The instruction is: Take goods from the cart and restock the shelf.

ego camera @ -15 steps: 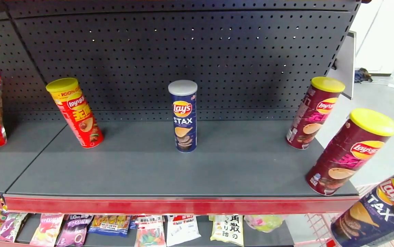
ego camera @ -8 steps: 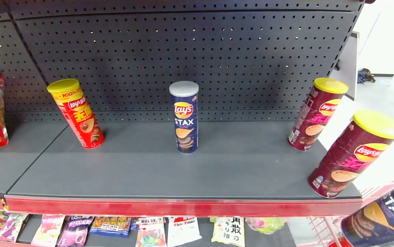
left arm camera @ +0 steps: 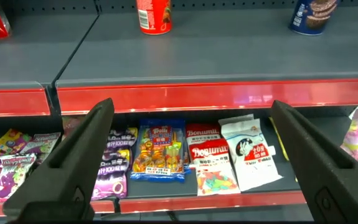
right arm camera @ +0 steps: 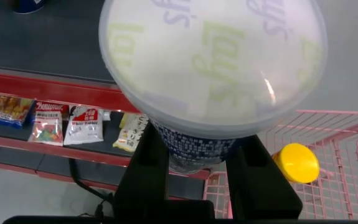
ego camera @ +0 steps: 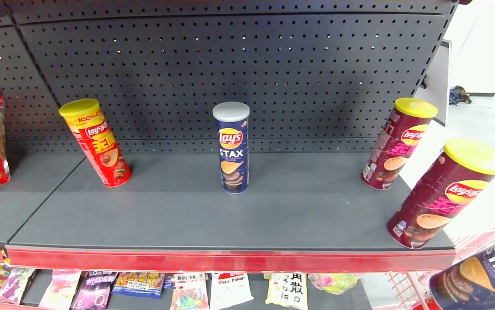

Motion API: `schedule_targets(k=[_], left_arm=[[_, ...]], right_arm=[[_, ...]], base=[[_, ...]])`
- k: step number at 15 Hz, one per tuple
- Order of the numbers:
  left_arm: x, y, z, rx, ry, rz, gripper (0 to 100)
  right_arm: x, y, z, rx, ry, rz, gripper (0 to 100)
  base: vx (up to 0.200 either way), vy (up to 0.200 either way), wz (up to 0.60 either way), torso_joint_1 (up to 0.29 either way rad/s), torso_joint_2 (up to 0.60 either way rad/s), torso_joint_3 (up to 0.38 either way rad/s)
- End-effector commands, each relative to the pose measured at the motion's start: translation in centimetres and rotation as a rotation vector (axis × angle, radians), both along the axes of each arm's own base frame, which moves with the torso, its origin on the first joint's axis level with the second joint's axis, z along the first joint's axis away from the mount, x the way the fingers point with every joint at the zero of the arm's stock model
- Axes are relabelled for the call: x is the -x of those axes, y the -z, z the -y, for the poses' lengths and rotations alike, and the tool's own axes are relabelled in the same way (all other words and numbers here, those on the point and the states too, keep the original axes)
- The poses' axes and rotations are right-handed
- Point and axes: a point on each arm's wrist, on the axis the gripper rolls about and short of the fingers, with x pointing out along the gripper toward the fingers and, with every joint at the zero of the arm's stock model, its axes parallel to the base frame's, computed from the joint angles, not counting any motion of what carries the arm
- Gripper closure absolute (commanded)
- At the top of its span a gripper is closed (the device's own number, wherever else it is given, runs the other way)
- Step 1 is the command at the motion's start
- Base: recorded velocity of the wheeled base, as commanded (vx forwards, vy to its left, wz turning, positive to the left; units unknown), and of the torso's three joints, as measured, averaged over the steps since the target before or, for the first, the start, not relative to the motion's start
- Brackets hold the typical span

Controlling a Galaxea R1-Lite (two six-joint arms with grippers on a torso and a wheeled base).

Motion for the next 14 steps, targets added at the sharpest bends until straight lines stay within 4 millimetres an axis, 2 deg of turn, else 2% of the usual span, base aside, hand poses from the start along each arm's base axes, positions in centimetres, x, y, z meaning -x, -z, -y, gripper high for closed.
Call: schedule_targets(k=[1,6,7,8,9,10,12,14], left_arm=[[0.0,0.0,0.0,-0.003,0.001,0.000,0],[-0.2,-0.3,0.0,-0.025,0.013,-0.019,0],[-0.3,-4.3,0.0,-0.019,0.033,0.002,0],[-3.1,-12.3,0.1,0.093,0.052,-0.024,0],[-4.9,-15.2,0.3,0.105,0.116,-0.039,0],[-6.6,-15.6,0.7,0.050,0.237,-0.085,0],[-9.0,-14.5,1.5,-0.059,0.448,-0.151,0],[-13.7,-13.8,2.3,-0.059,0.546,-0.209,0]], right_arm=[[-0.2,-0.5,0.0,0.002,0.006,0.006,100],[0.5,0.2,-0.2,-0.014,-0.094,0.012,100],[0.5,-0.1,-0.3,-0.021,-0.150,0.015,100],[0.1,-0.2,-0.4,-0.024,-0.191,-0.004,100],[-0.1,-0.1,-0.5,-0.024,-0.219,-0.021,100],[-0.4,-0.2,-0.6,-0.023,-0.246,-0.032,100],[-1.1,-0.7,-0.8,-0.023,-0.267,-0.051,100],[-1.8,-1.3,-0.9,-0.023,-0.270,-0.062,100]], base=[[0.000,0.000,0.00,0.000,0.00,0.000],[0.000,0.000,0.00,0.000,0.00,0.000],[0.000,0.000,0.00,0.000,0.00,0.000],[0.000,0.000,0.00,0.000,0.00,0.000],[0.000,0.000,0.00,0.000,0.00,0.000],[0.000,0.000,0.00,0.000,0.00,0.000],[0.000,0.000,0.00,0.000,0.00,0.000],[0.000,0.000,0.00,0.000,0.00,0.000]])
